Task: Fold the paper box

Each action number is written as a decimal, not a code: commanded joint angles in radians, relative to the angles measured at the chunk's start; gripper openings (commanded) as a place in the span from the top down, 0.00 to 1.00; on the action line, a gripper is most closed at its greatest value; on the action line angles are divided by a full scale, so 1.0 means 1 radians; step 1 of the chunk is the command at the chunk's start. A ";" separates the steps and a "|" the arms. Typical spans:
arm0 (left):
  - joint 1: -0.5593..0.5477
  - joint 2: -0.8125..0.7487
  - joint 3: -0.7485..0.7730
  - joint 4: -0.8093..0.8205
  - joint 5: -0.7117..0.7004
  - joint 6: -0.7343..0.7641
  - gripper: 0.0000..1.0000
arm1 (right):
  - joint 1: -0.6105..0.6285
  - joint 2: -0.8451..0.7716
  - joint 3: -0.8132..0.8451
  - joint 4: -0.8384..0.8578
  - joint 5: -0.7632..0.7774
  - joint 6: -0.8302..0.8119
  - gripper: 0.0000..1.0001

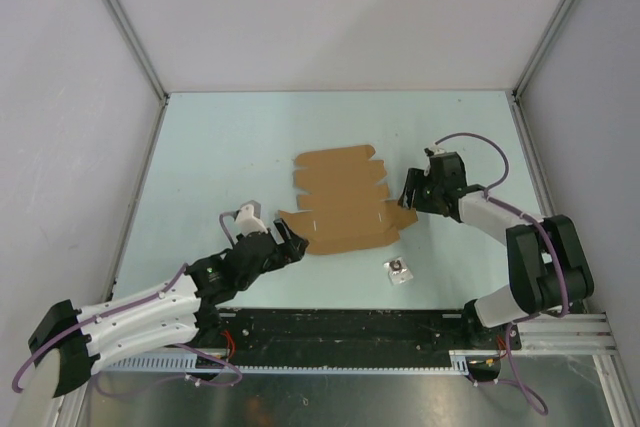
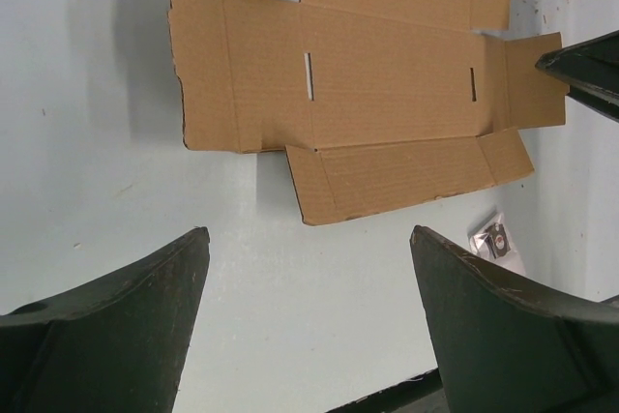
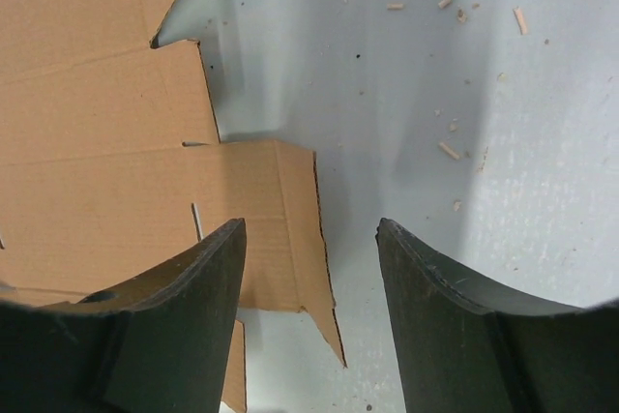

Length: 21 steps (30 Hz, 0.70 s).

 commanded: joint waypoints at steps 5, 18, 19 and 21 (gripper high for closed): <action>-0.007 0.008 -0.006 0.008 -0.015 -0.019 0.10 | -0.011 0.042 0.043 0.035 -0.032 -0.025 0.50; -0.007 0.005 -0.032 0.010 -0.014 -0.047 0.10 | 0.006 0.046 0.040 0.014 -0.012 0.048 0.75; -0.005 0.002 -0.032 0.011 -0.015 -0.048 0.10 | 0.011 0.040 0.038 0.012 -0.005 0.055 0.77; -0.007 0.002 -0.032 0.008 -0.017 -0.047 0.10 | 0.025 0.024 0.034 0.003 0.008 0.081 0.83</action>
